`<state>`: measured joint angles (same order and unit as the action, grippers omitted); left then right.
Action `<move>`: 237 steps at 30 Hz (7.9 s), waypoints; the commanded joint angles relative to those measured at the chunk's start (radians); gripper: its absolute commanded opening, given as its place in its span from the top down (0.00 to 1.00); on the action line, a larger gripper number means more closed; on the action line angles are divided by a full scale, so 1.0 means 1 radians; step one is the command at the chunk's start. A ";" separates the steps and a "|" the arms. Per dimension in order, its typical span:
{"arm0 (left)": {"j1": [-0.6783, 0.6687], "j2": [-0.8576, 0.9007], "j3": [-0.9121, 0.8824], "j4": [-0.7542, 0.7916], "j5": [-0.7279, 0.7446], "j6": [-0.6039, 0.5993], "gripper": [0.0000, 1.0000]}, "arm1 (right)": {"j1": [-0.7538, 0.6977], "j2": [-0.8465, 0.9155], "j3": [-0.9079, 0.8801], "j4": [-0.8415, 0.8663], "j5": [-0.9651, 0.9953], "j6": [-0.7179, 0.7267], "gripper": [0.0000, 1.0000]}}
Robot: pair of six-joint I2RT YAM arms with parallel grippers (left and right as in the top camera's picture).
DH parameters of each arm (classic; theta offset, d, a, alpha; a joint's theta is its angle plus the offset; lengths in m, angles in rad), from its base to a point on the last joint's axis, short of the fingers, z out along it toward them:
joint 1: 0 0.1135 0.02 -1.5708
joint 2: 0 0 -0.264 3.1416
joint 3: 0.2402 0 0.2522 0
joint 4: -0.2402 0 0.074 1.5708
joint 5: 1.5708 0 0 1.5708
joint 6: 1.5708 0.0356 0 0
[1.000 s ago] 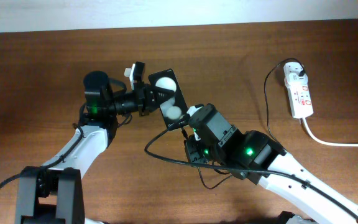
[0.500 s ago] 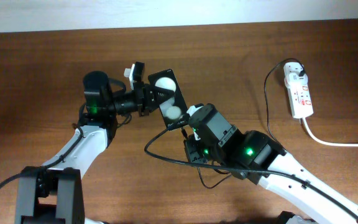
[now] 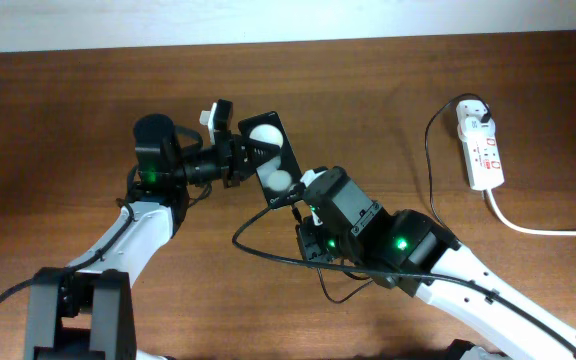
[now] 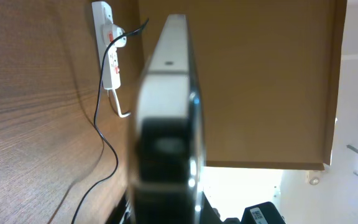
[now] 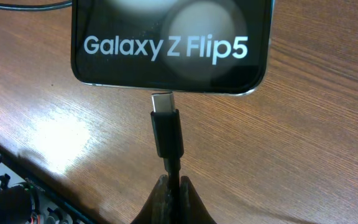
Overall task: Plug charger to phone and switch on socket
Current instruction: 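Push the USB-C plug into the phone's port with the right gripper, then open the right gripper, release the plug, and pull back right, then lower the connected phone onto the table with the left gripper and release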
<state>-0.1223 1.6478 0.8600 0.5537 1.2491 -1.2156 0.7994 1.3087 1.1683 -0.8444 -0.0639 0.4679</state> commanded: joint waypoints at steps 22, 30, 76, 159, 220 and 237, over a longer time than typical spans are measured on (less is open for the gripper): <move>-0.003 0.002 0.010 0.004 0.046 0.044 1.00 | 0.006 0.002 -0.003 0.016 -0.006 0.002 0.96; -0.002 0.002 0.010 0.003 0.022 0.066 1.00 | 0.006 0.002 -0.003 -0.018 -0.049 0.002 0.96; -0.002 0.002 0.010 -0.039 0.043 0.054 1.00 | 0.005 0.002 -0.003 -0.007 -0.032 0.065 0.96; -0.246 0.002 0.012 -0.571 -0.409 0.658 1.00 | 0.005 -0.447 0.240 -0.351 0.181 0.061 0.01; -0.251 0.109 0.012 -0.703 -0.764 0.748 1.00 | 0.005 -0.447 0.240 -0.351 0.181 0.061 0.01; -0.250 0.290 0.012 -0.512 -0.676 0.708 0.55 | 0.005 -0.447 0.240 -0.351 0.181 0.061 0.01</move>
<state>-0.3729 1.9079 0.8791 0.0429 0.6361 -0.5049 0.8104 0.8612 1.3968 -1.1969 0.1051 0.5240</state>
